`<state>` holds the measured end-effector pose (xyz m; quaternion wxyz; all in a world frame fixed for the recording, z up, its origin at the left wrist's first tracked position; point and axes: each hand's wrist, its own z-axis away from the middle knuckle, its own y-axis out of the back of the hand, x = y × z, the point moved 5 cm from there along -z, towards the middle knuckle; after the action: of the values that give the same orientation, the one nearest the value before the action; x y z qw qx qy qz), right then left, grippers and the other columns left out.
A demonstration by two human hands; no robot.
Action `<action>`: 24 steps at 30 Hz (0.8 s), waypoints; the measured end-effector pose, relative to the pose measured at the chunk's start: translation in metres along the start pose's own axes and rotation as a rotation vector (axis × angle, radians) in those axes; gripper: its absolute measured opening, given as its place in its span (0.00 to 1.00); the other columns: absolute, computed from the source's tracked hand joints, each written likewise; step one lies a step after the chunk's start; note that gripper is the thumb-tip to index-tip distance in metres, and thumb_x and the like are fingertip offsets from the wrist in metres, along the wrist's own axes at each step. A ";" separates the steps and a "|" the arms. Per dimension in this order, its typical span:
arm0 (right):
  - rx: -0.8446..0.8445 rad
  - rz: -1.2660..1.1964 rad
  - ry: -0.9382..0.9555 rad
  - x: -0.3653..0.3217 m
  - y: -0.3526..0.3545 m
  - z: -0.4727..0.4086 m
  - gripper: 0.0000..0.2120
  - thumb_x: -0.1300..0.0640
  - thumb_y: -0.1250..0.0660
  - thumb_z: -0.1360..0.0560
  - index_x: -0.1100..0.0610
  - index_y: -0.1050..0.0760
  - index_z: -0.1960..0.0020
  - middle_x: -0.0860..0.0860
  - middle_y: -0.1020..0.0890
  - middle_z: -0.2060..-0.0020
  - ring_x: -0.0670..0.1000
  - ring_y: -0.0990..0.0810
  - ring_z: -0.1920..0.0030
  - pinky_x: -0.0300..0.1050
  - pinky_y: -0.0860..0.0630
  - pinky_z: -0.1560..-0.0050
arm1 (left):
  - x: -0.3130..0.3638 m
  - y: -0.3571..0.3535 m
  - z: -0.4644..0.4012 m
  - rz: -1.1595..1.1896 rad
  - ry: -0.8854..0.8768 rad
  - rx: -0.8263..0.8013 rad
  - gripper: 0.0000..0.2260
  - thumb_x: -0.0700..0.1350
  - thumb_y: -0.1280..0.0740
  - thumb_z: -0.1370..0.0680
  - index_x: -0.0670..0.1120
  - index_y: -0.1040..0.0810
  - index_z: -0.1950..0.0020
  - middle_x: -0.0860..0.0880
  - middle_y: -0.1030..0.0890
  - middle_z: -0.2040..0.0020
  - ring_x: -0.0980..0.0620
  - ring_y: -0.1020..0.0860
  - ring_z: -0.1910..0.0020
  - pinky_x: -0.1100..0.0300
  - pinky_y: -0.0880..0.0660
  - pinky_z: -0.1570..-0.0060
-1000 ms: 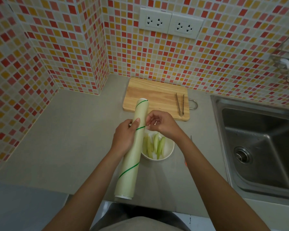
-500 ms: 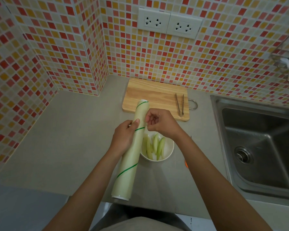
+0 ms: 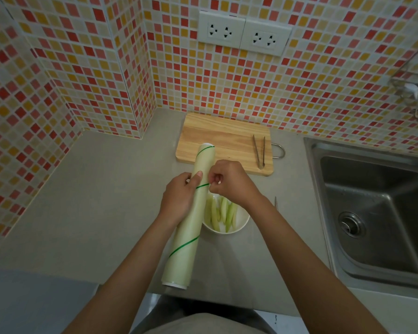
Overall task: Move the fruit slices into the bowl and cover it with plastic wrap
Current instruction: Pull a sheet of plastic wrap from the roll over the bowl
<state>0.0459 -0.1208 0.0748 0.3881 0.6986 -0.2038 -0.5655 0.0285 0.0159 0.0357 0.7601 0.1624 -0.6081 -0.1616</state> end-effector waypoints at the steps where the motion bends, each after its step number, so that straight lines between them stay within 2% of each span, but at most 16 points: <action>1: -0.006 -0.048 -0.002 0.000 0.000 0.001 0.03 0.70 0.32 0.38 0.65 0.22 0.66 0.52 0.25 0.68 0.48 0.28 0.67 0.44 0.29 0.65 | 0.000 0.000 0.000 0.004 0.004 -0.001 0.19 0.56 0.41 0.19 0.42 0.20 0.52 0.44 0.18 0.55 0.44 0.21 0.54 0.49 0.27 0.50; 4: -0.027 -0.159 -0.010 0.002 0.001 0.001 0.03 0.70 0.31 0.38 0.64 0.23 0.67 0.51 0.25 0.67 0.48 0.29 0.66 0.40 0.31 0.64 | -0.002 -0.001 -0.001 0.029 0.016 -0.014 0.19 0.56 0.41 0.19 0.41 0.22 0.55 0.45 0.20 0.59 0.45 0.23 0.57 0.51 0.28 0.54; 7: -0.039 -0.199 -0.033 0.005 0.000 0.002 0.06 0.69 0.31 0.39 0.59 0.23 0.67 0.48 0.25 0.66 0.48 0.28 0.66 0.35 0.32 0.64 | -0.004 0.003 -0.003 0.032 0.025 0.003 0.20 0.56 0.41 0.19 0.41 0.24 0.58 0.47 0.22 0.63 0.46 0.25 0.60 0.53 0.31 0.58; 9: 0.008 -0.224 -0.064 0.008 0.000 0.002 0.09 0.69 0.29 0.39 0.57 0.22 0.63 0.46 0.25 0.64 0.46 0.28 0.65 0.30 0.33 0.64 | -0.006 0.005 -0.005 0.051 0.033 0.002 0.20 0.56 0.41 0.19 0.41 0.23 0.58 0.47 0.22 0.63 0.46 0.24 0.61 0.53 0.31 0.59; 12: 0.035 -0.206 -0.060 0.009 0.002 0.002 0.12 0.67 0.25 0.39 0.58 0.22 0.58 0.48 0.23 0.60 0.47 0.27 0.63 0.29 0.33 0.62 | -0.007 0.006 -0.005 0.088 0.041 -0.003 0.20 0.57 0.40 0.20 0.41 0.22 0.56 0.46 0.20 0.61 0.47 0.23 0.61 0.53 0.29 0.58; 14: 0.030 -0.165 -0.044 0.007 0.002 0.000 0.11 0.67 0.26 0.37 0.59 0.22 0.57 0.52 0.21 0.58 0.50 0.27 0.62 0.33 0.31 0.60 | -0.006 0.004 -0.004 0.096 0.037 -0.013 0.20 0.57 0.40 0.20 0.40 0.22 0.55 0.44 0.20 0.60 0.46 0.23 0.60 0.53 0.29 0.58; 17: 0.042 -0.126 -0.029 0.005 0.007 -0.001 0.06 0.68 0.28 0.35 0.61 0.20 0.59 0.54 0.20 0.60 0.53 0.25 0.63 0.45 0.27 0.58 | -0.006 0.003 -0.004 0.091 0.036 -0.026 0.20 0.57 0.40 0.20 0.41 0.21 0.53 0.43 0.18 0.57 0.45 0.20 0.57 0.50 0.26 0.54; 22: 0.012 -0.070 0.012 -0.003 0.011 -0.004 0.02 0.68 0.30 0.34 0.63 0.19 0.61 0.55 0.19 0.64 0.51 0.24 0.66 0.48 0.24 0.60 | -0.006 0.002 -0.005 0.089 0.034 -0.036 0.19 0.56 0.40 0.20 0.41 0.20 0.52 0.43 0.18 0.56 0.44 0.20 0.54 0.48 0.25 0.51; 24: 0.007 -0.044 0.020 -0.005 0.010 -0.005 0.02 0.68 0.30 0.34 0.64 0.20 0.62 0.55 0.19 0.64 0.51 0.24 0.65 0.50 0.24 0.60 | -0.007 0.002 -0.006 0.093 0.038 -0.037 0.20 0.56 0.40 0.20 0.41 0.21 0.53 0.44 0.19 0.57 0.44 0.21 0.56 0.49 0.26 0.53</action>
<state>0.0512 -0.1220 0.0860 0.3751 0.7098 -0.1863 -0.5664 0.0333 0.0209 0.0286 0.7809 0.1228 -0.5975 -0.1342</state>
